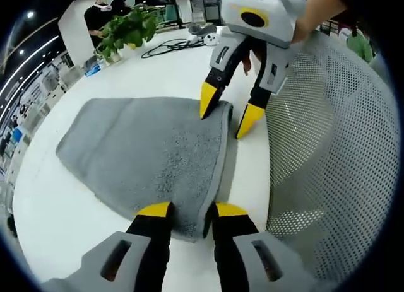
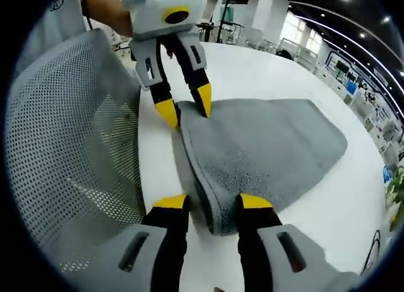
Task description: Fold the towel on the table until its edges align and the towel forms a compact rectangular stack.
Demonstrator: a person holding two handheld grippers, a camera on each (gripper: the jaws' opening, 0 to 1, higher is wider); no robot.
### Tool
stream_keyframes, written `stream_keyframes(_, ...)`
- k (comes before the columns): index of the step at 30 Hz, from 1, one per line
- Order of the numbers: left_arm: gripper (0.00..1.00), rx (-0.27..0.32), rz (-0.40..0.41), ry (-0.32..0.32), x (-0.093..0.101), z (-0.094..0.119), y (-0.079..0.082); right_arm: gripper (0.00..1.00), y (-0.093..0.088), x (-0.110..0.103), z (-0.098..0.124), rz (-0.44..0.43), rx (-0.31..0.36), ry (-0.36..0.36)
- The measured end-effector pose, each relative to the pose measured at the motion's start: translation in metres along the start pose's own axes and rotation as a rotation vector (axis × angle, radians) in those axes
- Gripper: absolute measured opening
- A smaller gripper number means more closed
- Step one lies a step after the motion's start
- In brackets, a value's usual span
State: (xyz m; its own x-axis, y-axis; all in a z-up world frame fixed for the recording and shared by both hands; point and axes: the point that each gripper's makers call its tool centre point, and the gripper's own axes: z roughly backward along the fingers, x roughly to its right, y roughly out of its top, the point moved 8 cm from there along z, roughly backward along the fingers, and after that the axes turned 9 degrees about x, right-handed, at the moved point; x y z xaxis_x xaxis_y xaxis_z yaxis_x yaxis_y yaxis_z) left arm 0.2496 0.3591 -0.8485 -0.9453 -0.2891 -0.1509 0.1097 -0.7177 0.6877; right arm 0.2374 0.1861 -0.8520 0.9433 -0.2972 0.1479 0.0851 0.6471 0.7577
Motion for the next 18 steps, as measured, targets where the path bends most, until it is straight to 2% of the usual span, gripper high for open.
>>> stream_keyframes(5,0.22,-0.007,-0.002,0.001,-0.0019,-0.0003,-0.0001,0.19,-0.0016,0.0042,-0.0022,0.004,-0.007,-0.011)
stream_keyframes(7,0.2,-0.007,-0.002,0.003,-0.0021,-0.001,-0.0002,0.15,-0.0016,0.0058,-0.0022,0.039,-0.003,-0.014)
stream_keyframes(13,0.14,-0.02,-0.021,0.013,-0.0017,-0.0018,0.0021,0.1,-0.0014,0.0072,-0.0032,0.052,-0.031,-0.014)
stream_keyframes(14,0.13,-0.015,-0.014,0.019,-0.0028,-0.0021,0.0013,0.09,-0.0006,0.0072,-0.0032,0.038,-0.033,-0.013)
stream_keyframes(16,0.11,-0.004,0.006,0.026,-0.0044,-0.0016,0.0008,0.07,0.0005,0.0043,-0.0036,-0.052,-0.017,-0.024)
stream_keyframes(18,0.1,0.008,0.027,0.026,-0.0048,-0.0005,-0.0004,0.06,0.0006,0.0037,-0.0024,-0.046,-0.018,-0.018)
